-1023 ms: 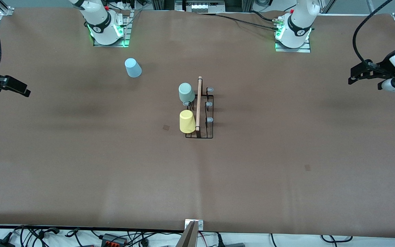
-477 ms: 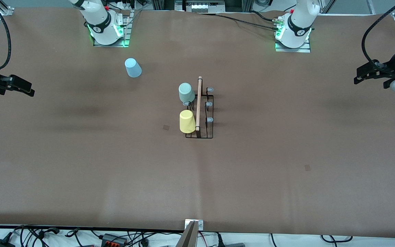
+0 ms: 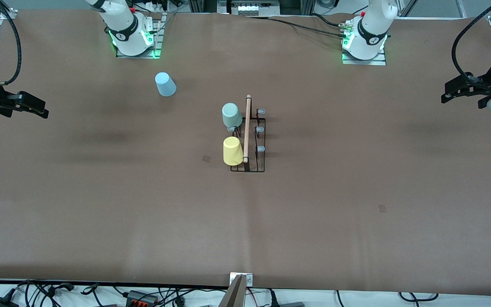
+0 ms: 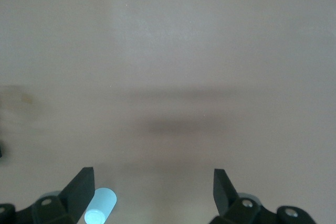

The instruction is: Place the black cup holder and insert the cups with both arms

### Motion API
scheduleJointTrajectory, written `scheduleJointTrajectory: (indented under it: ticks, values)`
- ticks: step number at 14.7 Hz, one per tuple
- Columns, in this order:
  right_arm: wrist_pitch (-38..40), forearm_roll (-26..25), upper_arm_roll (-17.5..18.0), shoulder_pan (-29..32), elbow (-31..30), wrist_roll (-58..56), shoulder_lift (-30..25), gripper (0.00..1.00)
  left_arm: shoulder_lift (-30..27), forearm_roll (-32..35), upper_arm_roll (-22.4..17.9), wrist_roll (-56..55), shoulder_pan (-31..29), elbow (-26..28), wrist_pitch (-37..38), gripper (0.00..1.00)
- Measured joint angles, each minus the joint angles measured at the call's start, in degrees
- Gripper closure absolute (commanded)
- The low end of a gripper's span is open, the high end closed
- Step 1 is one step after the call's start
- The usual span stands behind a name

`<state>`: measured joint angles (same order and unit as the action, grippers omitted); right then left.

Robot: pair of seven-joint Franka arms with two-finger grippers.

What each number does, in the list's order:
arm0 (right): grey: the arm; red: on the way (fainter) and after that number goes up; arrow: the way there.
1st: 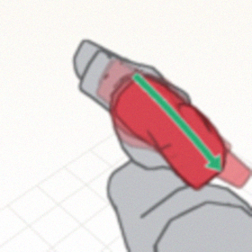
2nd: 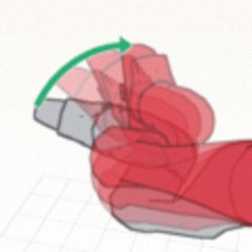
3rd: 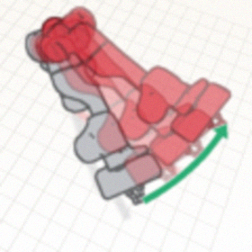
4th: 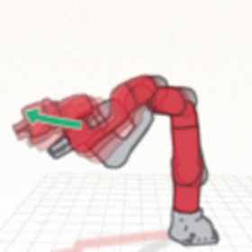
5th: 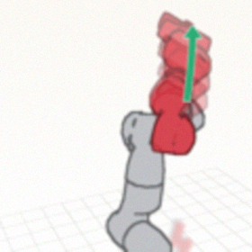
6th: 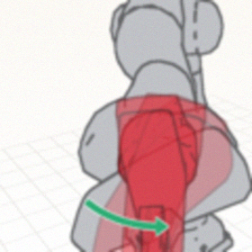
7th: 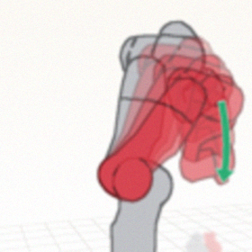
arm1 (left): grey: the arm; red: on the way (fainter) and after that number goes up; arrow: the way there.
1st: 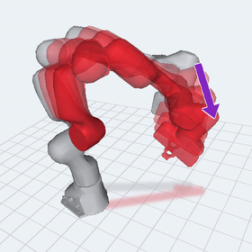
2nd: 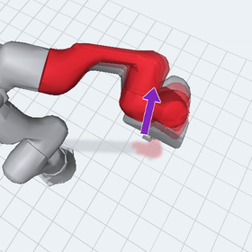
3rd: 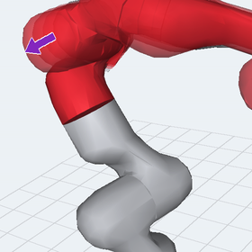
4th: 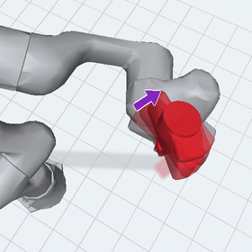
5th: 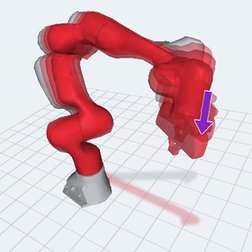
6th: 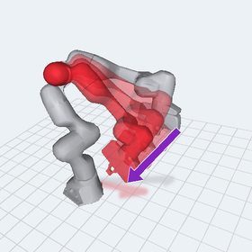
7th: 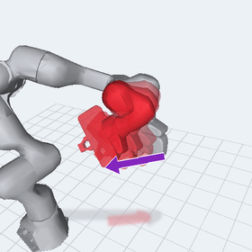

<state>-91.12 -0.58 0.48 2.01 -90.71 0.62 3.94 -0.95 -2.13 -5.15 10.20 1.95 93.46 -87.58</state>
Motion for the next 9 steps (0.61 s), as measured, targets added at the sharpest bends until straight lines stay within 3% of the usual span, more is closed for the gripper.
scheduleJointTrajectory:
  ticks: [9]
  values:
    - [-0.05,0.0,-0.2,0.13,0.02,1.85,0.45,0.0,0.0,0.0,0.0,0.0,-0.07,-0.02,0.18,0.0]
